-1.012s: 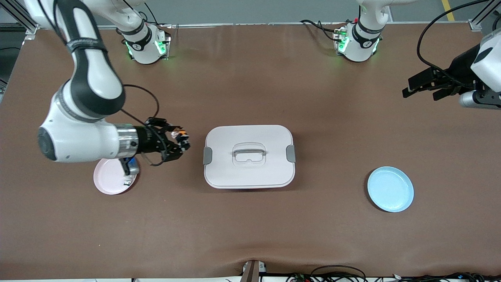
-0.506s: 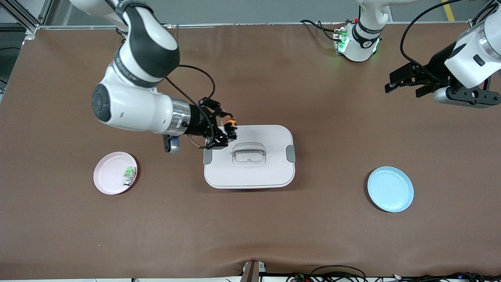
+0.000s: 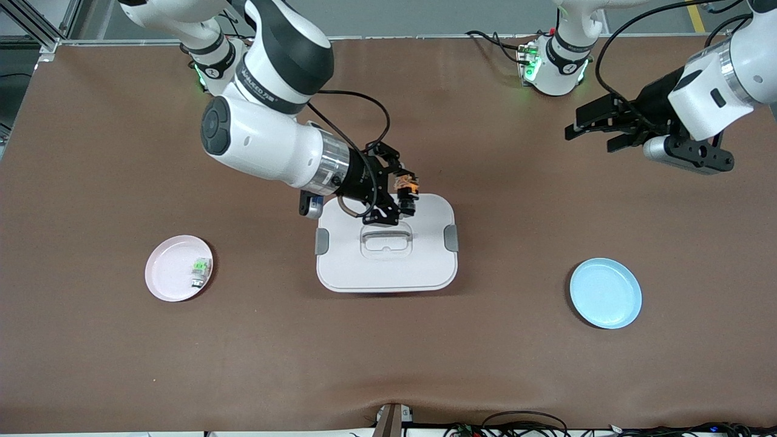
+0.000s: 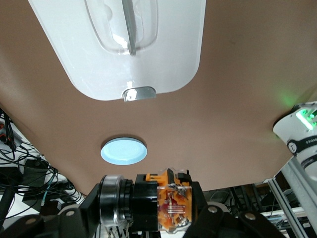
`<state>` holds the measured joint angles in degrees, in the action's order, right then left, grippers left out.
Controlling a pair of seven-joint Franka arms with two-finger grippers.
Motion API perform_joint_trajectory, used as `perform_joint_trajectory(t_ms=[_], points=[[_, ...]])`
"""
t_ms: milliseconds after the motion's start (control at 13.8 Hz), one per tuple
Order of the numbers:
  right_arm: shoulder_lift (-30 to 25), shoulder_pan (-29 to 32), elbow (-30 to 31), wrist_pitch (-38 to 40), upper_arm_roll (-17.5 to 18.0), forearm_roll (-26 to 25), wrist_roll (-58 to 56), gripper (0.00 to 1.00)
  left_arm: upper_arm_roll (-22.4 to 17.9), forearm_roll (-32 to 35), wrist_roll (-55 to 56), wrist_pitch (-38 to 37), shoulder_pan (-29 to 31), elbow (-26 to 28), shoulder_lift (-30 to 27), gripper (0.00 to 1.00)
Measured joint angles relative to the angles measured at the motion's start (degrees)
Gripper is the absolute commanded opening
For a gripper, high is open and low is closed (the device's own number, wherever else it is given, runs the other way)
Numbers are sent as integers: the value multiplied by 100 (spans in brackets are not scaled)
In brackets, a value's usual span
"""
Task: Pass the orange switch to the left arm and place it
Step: 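Lift the switch with the right gripper over the white box, then hold the switch with the right gripper while the left gripper grasps it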
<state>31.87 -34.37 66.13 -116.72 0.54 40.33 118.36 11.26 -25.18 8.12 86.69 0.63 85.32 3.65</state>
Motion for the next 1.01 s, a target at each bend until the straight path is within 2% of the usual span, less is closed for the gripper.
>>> perform_joint_trajectory(t_ms=[434,723,1012], points=[[185,-307,-270,-425,-10,0,388,0,26,-206,319,935,-609,-18,546,100],[186,-499,-275,-427,-29,-2,390,0,34,-393,907,1022,-851,-276,772,100],[186,-564,-295,-448,-48,-2,391,0,50,-595,1239,1448,-1189,-307,928,100]])
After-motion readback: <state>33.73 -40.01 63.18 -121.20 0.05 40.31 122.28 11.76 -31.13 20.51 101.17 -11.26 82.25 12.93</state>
